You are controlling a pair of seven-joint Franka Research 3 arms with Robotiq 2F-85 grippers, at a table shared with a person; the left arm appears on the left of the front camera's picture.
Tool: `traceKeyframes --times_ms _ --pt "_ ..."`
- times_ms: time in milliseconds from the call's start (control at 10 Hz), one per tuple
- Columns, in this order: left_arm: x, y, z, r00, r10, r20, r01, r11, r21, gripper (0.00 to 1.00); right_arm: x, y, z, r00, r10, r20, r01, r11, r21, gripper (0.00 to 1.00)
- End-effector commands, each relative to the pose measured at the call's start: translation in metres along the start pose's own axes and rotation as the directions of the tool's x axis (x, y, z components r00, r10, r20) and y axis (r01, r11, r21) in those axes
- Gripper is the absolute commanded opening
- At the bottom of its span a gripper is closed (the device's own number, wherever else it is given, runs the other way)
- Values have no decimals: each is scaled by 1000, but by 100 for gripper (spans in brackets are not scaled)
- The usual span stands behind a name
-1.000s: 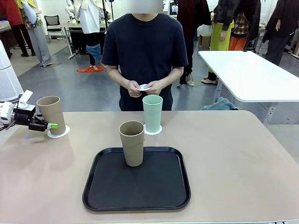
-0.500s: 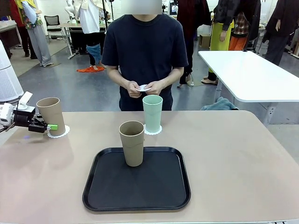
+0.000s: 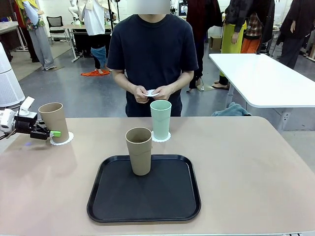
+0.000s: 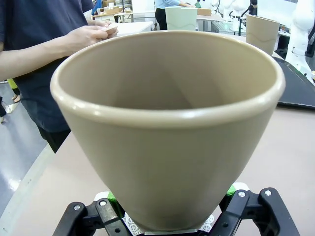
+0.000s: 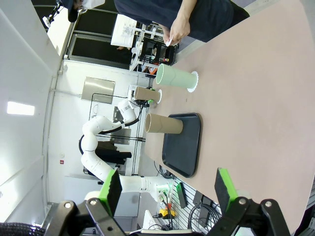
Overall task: Place coasters on the table and set cups on them.
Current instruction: Take one Reusable plastic cup from the Flat Tray and place it on a coaster set by the human.
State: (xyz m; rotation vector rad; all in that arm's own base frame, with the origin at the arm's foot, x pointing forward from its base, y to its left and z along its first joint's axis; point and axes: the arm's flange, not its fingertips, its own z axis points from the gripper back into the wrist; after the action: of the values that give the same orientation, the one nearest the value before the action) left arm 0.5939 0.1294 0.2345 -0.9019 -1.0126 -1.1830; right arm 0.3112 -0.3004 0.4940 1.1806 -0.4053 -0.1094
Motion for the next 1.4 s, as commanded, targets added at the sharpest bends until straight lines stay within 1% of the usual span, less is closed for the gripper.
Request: traceKeyframes --times_ms 0,300,400,500,600,1100,1300 --pt "-1 6 1 1000 -1 15 1 1000 -2 82 0 0 -1 1000 2 3 -2 1000 9 100" --pt "-4 6 0 1000 5 8 -5 1000 -10 82 0 0 -1 1000 2 3 -2 1000 9 100" --pt "-4 5 0 1000 8 8 -8 1000 -16 86 0 0 -1 1000 2 3 -2 1000 9 100" --pt "-5 5 0 1000 10 9 -10 1000 -24 99 0 0 -1 1000 2 3 -2 1000 9 100" --pt "-5 5 1 1000 12 14 -12 999 -30 100 0 0 -1 1000 2 3 -2 1000 9 100" --pt "-3 4 1 1000 21 20 -20 999 -43 100 0 0 -1 1000 2 3 -2 1000 9 100" --pt "-2 5 2 999 33 9 -33 999 -41 100 0 0 -1 1000 2 3 -2 1000 9 100"
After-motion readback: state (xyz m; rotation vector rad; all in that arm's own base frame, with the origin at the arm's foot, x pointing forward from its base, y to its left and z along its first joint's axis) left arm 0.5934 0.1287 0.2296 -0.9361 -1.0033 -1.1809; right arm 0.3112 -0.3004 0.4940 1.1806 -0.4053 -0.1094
